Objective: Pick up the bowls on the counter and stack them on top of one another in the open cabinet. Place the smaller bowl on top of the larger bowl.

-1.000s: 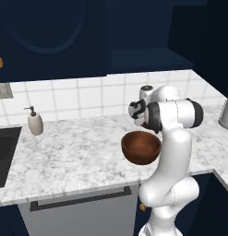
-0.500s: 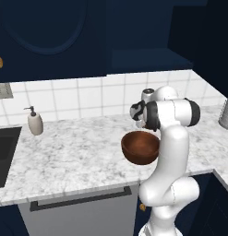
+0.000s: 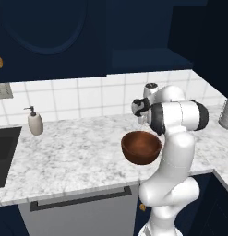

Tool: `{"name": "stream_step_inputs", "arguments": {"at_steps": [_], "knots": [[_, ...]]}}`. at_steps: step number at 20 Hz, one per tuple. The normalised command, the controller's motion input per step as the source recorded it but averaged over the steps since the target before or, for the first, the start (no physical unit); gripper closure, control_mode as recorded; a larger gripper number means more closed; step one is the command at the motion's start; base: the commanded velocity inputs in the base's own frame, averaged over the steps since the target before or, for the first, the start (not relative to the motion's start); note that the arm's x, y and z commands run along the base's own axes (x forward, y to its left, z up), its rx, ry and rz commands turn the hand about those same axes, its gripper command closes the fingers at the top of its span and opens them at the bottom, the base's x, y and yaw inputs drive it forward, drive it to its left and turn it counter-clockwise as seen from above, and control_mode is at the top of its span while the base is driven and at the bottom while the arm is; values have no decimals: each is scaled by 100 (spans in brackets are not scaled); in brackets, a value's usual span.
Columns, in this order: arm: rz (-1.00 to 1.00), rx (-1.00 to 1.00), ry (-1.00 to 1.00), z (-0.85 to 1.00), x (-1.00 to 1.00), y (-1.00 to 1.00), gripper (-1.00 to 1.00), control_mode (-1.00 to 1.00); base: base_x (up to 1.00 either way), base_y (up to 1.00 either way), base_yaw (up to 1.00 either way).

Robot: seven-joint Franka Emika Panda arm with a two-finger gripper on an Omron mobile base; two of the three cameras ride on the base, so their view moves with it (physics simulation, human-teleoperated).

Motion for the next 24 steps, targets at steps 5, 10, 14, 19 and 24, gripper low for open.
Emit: {"name": "stream_step_inputs", "arguments": {"at_steps": [5,10,14,19,24], "knots": [[4,0,1,93,-87,43,100,-100,0,0,0],[6,0,10,42,-100,88,100,-100,0,0,0],[4,0,4,0,-100,76,100,-100,0,0,0],[0,0,0,-9,-85,53,100,-100,0,0,0],[0,0,0,-50,-4,3,100,-100,0,0,0]]}}
